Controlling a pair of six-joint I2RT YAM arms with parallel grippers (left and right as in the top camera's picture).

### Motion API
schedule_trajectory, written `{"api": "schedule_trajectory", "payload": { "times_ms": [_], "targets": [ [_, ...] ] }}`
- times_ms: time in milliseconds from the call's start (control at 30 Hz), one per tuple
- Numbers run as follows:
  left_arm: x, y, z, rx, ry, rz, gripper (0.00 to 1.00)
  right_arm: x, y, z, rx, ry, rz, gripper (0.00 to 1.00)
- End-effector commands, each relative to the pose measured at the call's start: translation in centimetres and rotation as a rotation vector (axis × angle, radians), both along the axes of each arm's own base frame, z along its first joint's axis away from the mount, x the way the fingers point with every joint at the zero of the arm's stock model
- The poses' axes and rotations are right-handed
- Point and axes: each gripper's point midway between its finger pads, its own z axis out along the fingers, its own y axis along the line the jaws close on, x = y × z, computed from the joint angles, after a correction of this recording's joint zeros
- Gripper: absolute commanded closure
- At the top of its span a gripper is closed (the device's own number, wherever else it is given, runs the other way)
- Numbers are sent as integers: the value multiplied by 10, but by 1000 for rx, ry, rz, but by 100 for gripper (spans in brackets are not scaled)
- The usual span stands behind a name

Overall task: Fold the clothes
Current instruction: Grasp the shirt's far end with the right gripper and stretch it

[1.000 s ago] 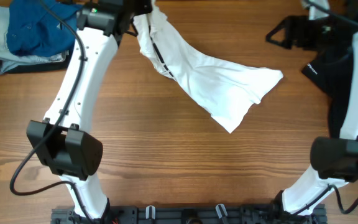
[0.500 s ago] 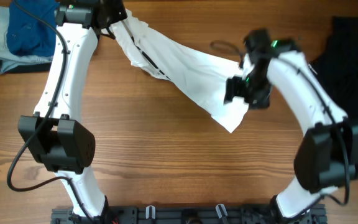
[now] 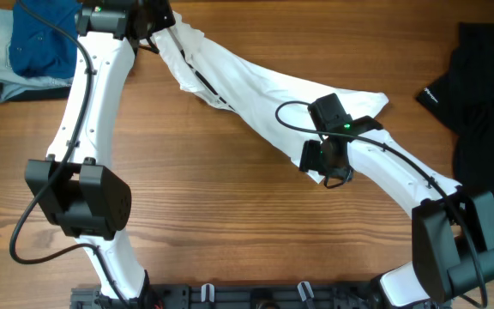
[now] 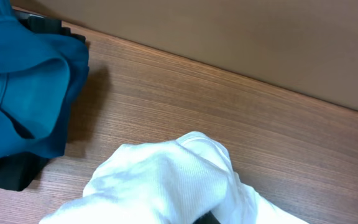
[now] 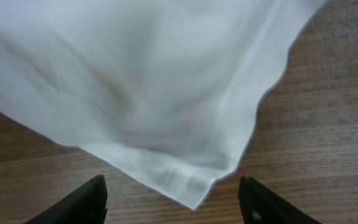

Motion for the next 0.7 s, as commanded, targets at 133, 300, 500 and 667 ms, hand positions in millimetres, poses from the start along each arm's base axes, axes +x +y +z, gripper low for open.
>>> {"api": "schedule_trajectory", "payload": {
  "times_ms": [133,300,500,667],
  "targets": [
    [3,6,5,14,-18,11,96,-7,-2,-21,-9,20,21,34],
    [2,7,4,15,-12,11,96,-19,0,-40,4,77,33,42],
    [2,6,4,15,-11,11,96,-31,-3,-51,-4,121,32,69],
    [1,7,4,16,-7,11,96,-33,-4,-46,-9,132,45,96]
  ]
}}
